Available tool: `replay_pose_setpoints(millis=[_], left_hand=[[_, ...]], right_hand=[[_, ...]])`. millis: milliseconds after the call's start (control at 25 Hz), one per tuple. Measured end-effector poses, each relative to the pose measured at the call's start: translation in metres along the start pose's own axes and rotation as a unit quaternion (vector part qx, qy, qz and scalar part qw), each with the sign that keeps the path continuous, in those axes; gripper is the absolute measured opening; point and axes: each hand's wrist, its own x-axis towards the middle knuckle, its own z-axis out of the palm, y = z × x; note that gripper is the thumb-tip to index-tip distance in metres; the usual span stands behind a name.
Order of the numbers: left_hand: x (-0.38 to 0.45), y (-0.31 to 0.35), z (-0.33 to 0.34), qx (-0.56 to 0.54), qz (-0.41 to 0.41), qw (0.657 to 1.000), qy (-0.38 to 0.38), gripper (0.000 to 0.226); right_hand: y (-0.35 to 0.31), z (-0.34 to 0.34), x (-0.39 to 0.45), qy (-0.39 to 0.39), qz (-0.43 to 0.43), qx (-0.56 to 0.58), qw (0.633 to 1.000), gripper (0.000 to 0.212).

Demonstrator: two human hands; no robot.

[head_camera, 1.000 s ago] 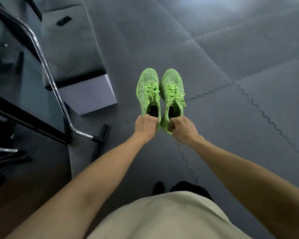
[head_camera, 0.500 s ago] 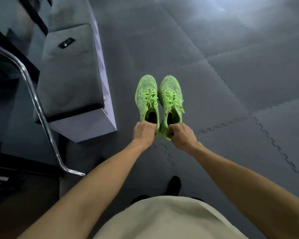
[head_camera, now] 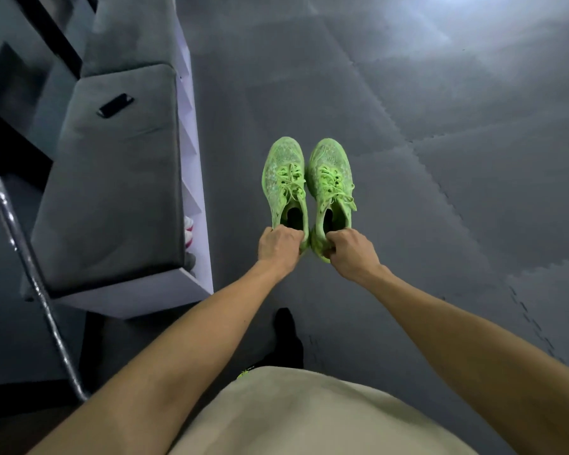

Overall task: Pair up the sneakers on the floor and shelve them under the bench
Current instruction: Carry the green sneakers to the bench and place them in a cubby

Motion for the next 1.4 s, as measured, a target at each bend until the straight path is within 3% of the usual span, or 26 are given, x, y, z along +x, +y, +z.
replay_pose_setpoints(millis=[320, 1000, 1400], left_hand=[[0.202, -0.053, -0.036, -0.001, 0.044, 0.999, 0.011, 0.016], [0.632, -0.056, -0.104, 0.002, -0.004, 1.000, 0.004, 0.010], [0.898, -0.091, -0.128, -0.015, -0.003, 1.000, -0.006, 0.008]], right_hand=[[0.009, -0.051, 0.197, 0.014, 0.026, 0.011, 0.999, 0.036], [0.134, -0.177, 0.613, -0.022, -0.003, -0.008, 1.000, 0.004], [0.187, -0.238, 0.857, -0.018, 0.028, 0.010, 0.999, 0.014]])
